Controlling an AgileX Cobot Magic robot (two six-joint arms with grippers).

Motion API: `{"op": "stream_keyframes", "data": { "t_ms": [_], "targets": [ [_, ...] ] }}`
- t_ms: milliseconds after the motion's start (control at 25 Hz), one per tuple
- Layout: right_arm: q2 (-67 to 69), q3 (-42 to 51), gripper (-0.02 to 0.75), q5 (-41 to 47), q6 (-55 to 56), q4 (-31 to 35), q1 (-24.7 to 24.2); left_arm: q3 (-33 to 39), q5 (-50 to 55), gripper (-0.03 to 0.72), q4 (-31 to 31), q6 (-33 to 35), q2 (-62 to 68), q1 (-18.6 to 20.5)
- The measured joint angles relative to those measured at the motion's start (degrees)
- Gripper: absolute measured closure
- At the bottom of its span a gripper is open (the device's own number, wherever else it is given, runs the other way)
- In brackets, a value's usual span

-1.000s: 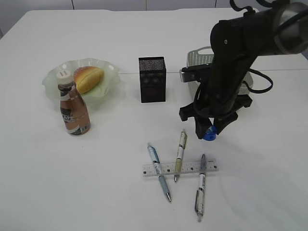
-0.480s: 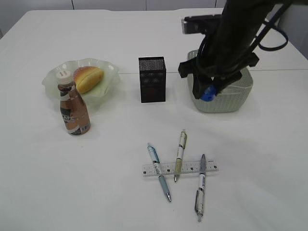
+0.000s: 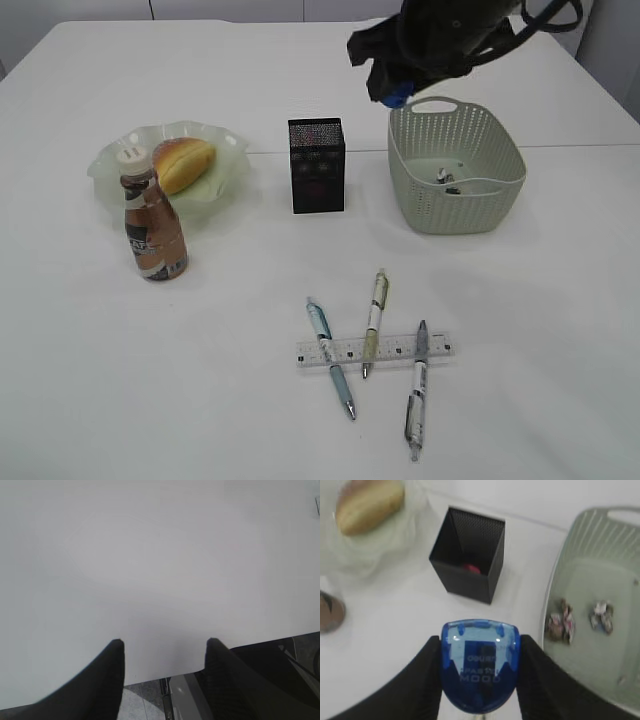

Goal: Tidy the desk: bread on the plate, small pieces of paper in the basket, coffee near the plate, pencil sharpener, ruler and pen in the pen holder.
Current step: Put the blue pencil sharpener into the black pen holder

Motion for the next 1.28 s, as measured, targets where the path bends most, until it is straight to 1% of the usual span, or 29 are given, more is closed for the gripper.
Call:
{"op": "stream_keyframes", "data": {
  "t_ms": [240,360,600,800,1280],
  "targets": [
    [0.26,0.00,0.405,-17.18,-0.08,0.09,0.00,0.00,0.00,0.315,0.00,0.00,0.00,0.00],
    [1.75,0.00,0.405,-22.40,-0.24,-0.03,0.00,0.00,0.00,0.315,0.00,0.00,0.00,0.00],
    [6.79,0.00,0.405,-28.44,-0.28,-0.28,0.00,0.00,0.00,0.316,0.00,0.00,0.00,0.00],
    [11.03,0.00,0.405,-35.09,-0.36,-0.43,0.00,0.00,0.00,0.316,0.00,0.00,0.00,0.00],
    [16.60,0.00,0.405,-46.79,-0.25,-0.32,0.00,0.00,0.00,0.316,0.00,0.00,0.00,0.00]
  ]
}}
